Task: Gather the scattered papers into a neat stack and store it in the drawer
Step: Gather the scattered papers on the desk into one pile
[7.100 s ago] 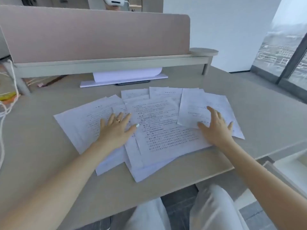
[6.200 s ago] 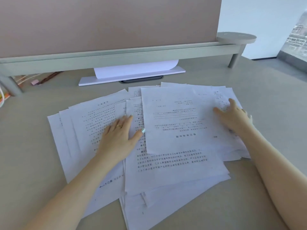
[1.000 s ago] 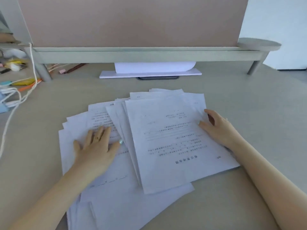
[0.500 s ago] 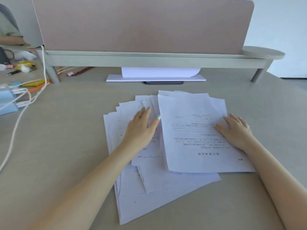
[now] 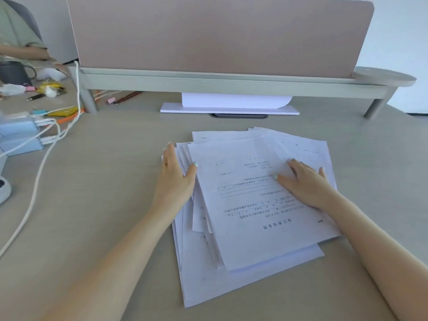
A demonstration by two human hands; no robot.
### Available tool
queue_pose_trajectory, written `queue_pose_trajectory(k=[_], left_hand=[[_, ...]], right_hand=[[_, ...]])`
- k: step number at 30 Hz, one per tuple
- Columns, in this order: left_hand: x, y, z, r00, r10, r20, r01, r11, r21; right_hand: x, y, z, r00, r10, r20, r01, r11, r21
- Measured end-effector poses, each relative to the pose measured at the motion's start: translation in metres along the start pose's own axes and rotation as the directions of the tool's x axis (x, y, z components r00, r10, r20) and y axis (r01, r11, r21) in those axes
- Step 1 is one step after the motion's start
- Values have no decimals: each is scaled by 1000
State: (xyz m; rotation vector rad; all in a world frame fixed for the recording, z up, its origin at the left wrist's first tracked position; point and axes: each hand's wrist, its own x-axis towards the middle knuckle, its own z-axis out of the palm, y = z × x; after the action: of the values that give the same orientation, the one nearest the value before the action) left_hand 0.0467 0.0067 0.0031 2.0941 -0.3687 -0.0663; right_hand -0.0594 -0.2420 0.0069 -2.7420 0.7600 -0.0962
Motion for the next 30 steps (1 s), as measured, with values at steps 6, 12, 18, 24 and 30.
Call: queue_pose_trajectory(k=[6,12,18,24,30], left_hand=[[14,-3,-16,952,-305,-13,240,774,-586],[9,0,-13,892,-283,353,450,625,-638],[-1,4,-2,942,-152,301,300,783,-545],[-6,7,3,975,-172,144,222,837,-500],[9,6,-14,976,-196,98,217,804,-553]], right_hand=[[-2,-22,4,994,92,-66,-79,981,177],[-2,-3,-2,977,205,-62,-191,964,183],[-3,-5,-4,994,113,-9,-99,905,415],[-11,-9,-4,1000,1,19,-11,864,504],[-5,14,-3,999,42,-2,-39,945,324]])
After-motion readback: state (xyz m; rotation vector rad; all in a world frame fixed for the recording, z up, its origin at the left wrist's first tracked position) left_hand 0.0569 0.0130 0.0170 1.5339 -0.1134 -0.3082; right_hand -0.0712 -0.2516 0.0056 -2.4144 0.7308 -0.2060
